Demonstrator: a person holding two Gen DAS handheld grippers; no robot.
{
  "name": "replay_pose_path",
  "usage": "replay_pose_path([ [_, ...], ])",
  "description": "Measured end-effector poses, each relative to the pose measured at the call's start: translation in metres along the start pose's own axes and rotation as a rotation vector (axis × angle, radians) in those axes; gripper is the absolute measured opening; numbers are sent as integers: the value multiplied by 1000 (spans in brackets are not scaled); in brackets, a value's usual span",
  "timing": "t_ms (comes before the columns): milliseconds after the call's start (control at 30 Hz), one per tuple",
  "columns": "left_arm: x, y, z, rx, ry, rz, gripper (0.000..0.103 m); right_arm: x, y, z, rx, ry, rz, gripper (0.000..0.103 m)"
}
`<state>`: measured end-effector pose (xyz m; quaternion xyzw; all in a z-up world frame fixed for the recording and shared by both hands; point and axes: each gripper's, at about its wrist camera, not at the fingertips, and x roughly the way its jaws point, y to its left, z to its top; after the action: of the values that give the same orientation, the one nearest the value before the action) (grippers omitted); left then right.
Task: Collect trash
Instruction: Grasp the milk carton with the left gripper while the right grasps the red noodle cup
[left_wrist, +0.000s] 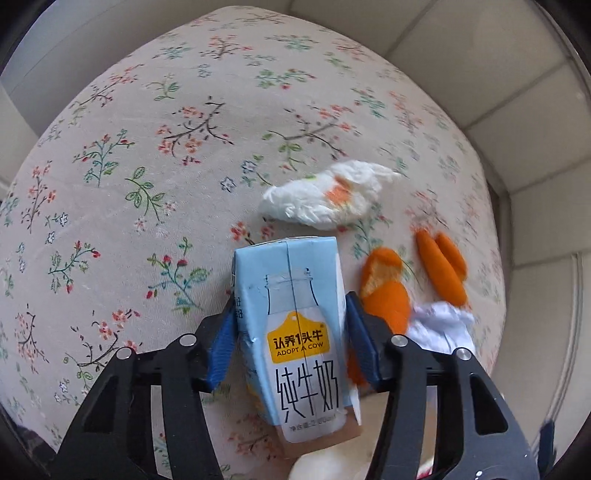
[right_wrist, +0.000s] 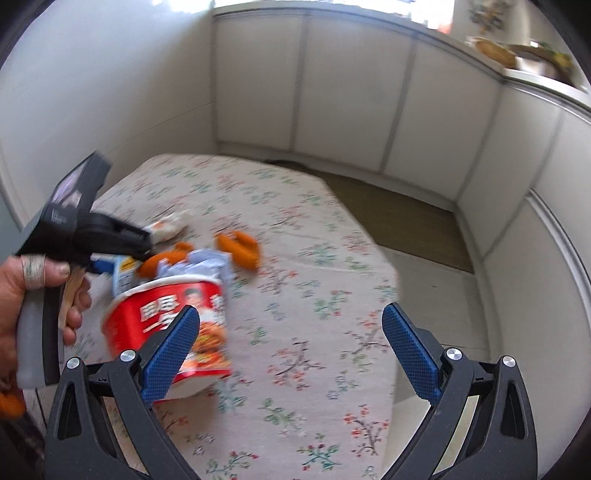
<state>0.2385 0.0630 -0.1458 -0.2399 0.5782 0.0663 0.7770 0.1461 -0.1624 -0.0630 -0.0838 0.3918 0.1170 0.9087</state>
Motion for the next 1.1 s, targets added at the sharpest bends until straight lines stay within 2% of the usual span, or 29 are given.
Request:
replay_pose_path([
  [133,-28,10,-6,53,-44,-34,52,10,8,-5,6,75,117,96],
  [233,-56,21,-12,79,-107,-53,52,14,7,-11,67,132,197,96],
  [367,-85,33,-19,75,-173,-134,52,22,9,-18,148,180,300,96],
  [400,-88,31,-19,73,-180,-148,52,23,13,-19,133,182,308,96],
  [533,-92,32,-20,90,-203,-167,52,22,41,-23,-58,157,331,96],
  [600,-89,35,-19,85,-192,-180,52,24,54,-27,-162,133,330,96],
  [700,-86,38,-17,74,-172,-206,52,29,63,-32,-244,109,363,96],
  [800,-84,40,-16,76,-165,-213,52,37,63,-34,-279,103,365,96],
  [933,-75,37,-13,77,-141,-221,52,49,58,-33,-247,105,392,98],
  [1100,-68,36,-11,81,-133,-211,52,64,58,-32,-226,109,348,97],
])
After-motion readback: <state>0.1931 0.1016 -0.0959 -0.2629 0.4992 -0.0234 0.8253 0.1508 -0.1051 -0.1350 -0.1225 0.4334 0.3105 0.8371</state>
